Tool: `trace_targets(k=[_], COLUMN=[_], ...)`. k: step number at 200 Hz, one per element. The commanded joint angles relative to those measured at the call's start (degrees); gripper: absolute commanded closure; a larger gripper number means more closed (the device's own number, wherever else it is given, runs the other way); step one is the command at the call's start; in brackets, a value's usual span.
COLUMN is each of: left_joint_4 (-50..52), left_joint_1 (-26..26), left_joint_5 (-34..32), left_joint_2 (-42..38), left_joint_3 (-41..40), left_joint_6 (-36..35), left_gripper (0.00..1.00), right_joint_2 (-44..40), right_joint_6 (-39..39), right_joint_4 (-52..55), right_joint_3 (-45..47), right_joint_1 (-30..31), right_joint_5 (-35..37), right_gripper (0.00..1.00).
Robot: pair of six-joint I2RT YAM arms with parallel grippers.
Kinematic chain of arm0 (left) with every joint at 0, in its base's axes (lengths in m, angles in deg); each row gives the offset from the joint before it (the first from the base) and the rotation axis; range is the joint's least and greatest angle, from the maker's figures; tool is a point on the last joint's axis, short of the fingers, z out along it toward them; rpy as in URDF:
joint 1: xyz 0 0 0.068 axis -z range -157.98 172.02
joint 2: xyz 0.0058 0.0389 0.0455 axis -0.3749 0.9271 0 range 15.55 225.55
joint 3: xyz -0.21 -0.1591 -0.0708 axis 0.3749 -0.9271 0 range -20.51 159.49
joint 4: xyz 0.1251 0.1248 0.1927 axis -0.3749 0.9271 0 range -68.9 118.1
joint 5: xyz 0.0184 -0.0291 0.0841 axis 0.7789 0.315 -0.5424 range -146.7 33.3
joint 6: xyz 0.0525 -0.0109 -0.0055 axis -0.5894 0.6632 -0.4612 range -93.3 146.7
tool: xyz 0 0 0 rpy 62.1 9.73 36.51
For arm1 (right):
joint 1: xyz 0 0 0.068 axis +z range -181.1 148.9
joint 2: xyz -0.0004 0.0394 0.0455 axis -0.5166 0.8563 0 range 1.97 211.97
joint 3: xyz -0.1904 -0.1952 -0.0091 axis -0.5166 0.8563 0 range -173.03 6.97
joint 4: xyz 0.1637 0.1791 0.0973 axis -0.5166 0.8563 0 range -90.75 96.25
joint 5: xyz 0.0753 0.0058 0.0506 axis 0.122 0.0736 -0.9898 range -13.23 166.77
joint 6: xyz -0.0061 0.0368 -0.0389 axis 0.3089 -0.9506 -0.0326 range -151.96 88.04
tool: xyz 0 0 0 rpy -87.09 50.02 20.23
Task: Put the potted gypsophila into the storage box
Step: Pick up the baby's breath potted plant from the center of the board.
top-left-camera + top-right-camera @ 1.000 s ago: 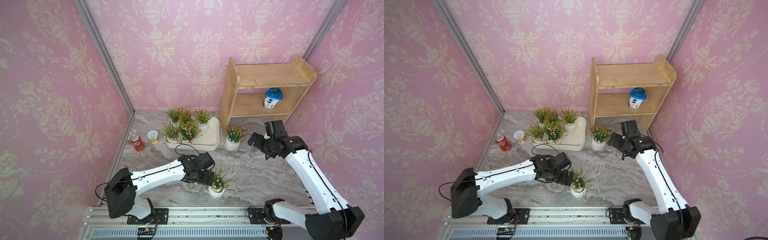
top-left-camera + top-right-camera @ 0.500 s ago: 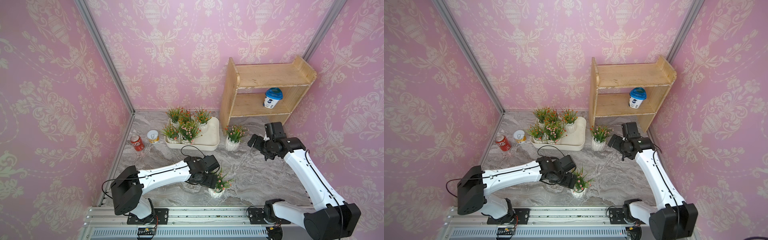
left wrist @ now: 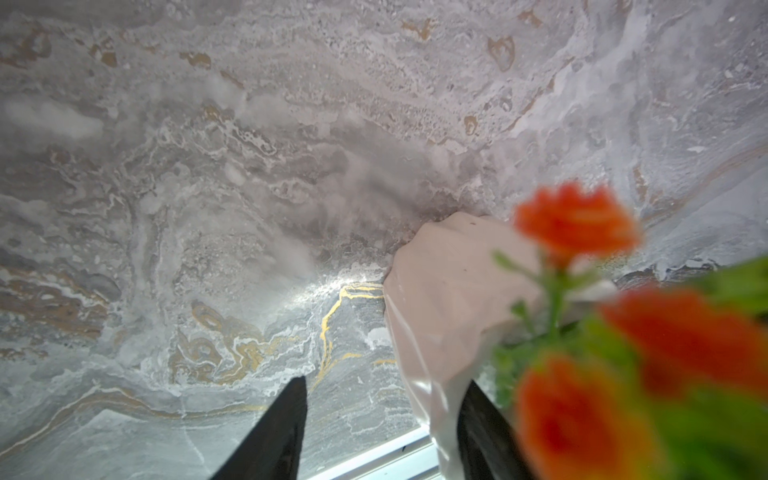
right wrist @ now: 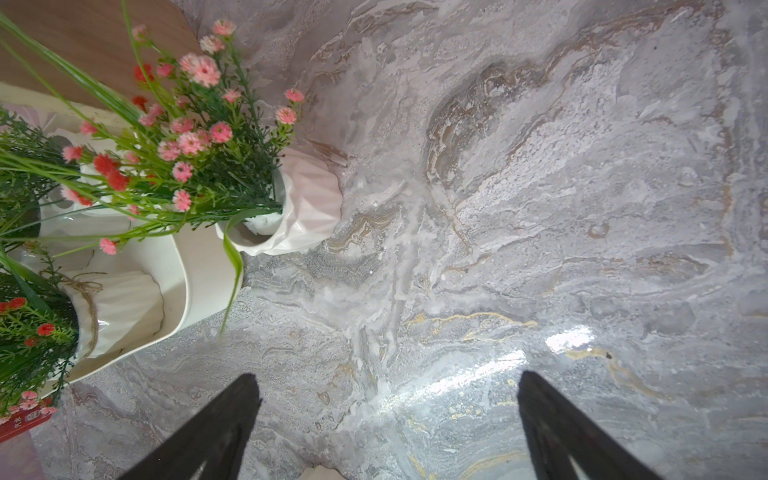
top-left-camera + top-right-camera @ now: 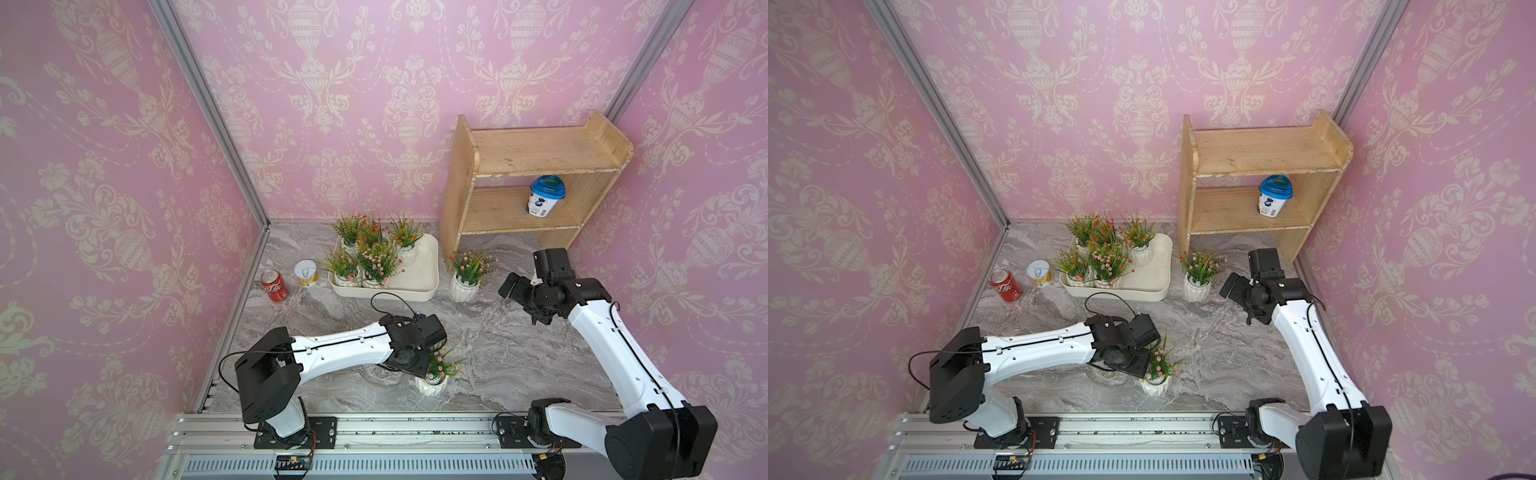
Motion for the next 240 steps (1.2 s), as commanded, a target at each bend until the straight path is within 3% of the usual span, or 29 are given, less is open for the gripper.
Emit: trace_targets(k=[1,240], left_joint_4=[1.6,5.6], left_joint_1=[0.3,0.0], left_joint_5=[-2.1,-6.0], left_joint_2=[1.1,4.7], left_joint_3=[0.9,6.8], left_joint_6=[-0.4,-2.1], left_gripper=[0.47,1.00], right_joint_2=[-1.4,0.1], right_joint_6=[0.2,1.0], right_joint_4=[-0.5,-2.1], right_joint_3=[1.5,3.0], right_joint_1=[-0.6,-3.0], right_joint_5=[-0.9,-3.0], right_gripper=[0.00,0.01])
